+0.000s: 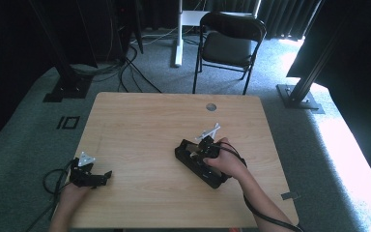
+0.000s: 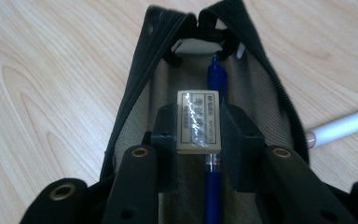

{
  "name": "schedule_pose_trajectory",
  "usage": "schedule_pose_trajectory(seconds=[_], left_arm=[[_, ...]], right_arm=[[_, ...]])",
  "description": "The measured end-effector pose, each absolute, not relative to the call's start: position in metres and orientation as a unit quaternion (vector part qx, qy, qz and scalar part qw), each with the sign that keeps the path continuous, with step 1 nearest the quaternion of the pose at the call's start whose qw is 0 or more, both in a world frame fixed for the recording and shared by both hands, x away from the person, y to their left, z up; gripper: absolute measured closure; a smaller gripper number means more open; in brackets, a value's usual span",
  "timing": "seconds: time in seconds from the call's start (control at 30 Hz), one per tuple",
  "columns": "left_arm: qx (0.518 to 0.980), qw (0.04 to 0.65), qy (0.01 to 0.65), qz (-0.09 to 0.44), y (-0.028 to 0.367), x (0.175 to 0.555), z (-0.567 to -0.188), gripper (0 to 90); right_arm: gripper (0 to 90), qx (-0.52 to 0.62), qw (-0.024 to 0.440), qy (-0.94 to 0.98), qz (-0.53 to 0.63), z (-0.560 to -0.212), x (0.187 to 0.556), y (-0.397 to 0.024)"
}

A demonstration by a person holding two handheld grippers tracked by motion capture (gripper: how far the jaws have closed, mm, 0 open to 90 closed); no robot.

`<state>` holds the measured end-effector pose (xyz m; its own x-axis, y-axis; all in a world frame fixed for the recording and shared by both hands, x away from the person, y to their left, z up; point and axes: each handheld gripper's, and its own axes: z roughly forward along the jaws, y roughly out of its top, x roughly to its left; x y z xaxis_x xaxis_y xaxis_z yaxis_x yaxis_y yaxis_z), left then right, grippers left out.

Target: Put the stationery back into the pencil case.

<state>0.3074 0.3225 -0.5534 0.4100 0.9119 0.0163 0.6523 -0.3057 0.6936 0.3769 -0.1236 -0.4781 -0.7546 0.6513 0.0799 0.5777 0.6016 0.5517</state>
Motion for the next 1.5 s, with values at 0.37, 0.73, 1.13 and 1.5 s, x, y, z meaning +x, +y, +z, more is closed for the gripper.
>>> schedule_pose_trajectory(seconds=[0.37, 0.73, 1.13, 1.5], left_arm=[[0.780, 0.310, 0.501, 0.209, 0.322, 0.307, -0.553, 2.1], [0.780, 0.310, 0.501, 0.209, 0.322, 0.307, -0.553, 2.1], [0.780, 0.310, 0.501, 0.209, 0.322, 0.307, -0.553, 2.1], [0.780, 0.310, 0.501, 0.209, 0.322, 0.307, -0.553, 2.1]], right_arm=[[68.2, 0.335, 0.051, 0.905, 0.258, -0.487, 0.380, -0.115], [62.5, 0.335, 0.032, 0.903, 0.267, -0.488, 0.380, -0.114], [62.1, 0.333, 0.035, 0.887, 0.318, -0.461, 0.378, -0.132], [60.3, 0.369, 0.082, 0.849, 0.369, -0.436, 0.390, -0.159]])
